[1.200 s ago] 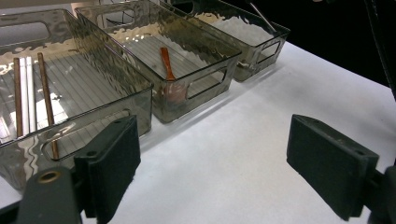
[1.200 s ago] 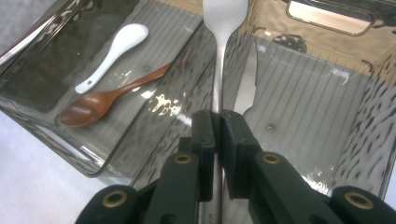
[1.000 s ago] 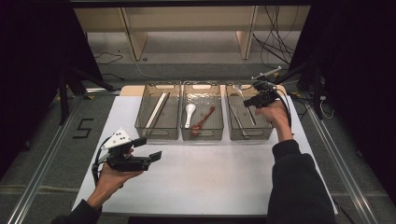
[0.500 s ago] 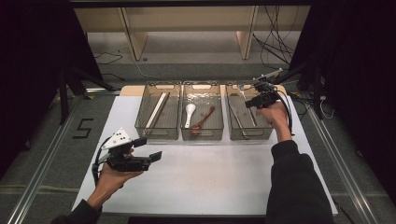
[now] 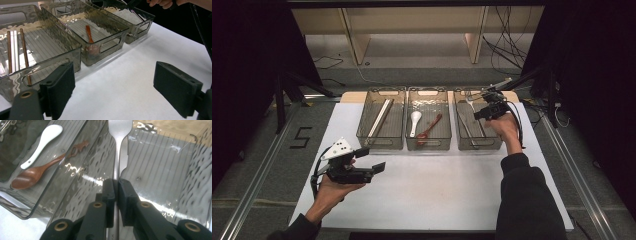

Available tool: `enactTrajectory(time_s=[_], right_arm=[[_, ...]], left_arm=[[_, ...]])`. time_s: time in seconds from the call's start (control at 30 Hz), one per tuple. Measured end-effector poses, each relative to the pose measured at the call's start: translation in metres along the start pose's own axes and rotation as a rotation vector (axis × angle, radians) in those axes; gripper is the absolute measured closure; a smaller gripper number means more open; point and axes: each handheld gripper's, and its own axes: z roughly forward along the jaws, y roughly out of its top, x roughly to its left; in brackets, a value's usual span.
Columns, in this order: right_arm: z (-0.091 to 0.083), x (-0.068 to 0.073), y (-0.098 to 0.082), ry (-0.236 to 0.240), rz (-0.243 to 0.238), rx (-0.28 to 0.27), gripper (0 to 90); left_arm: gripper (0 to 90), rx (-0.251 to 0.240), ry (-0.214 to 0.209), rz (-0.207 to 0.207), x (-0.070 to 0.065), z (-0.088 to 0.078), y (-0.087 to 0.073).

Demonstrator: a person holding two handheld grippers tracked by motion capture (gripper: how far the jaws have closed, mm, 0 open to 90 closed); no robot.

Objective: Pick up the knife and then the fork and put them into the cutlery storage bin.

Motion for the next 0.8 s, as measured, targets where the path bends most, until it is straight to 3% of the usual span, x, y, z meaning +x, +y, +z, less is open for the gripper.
enactTrajectory(time_s=[0.57,0.8], right_arm=[[0.011,0.002,-0.005,0.01,0.021,0.035,81.7],[0.004,0.008,-0.002,0.035,-0.014,0.016,76.6]], left_arm=[[16.8,0.002,0.001,-0.001,0.0,0.0,0.0],[16.8,0.003,0.0,0.0,0.0,0.0,0.0]])
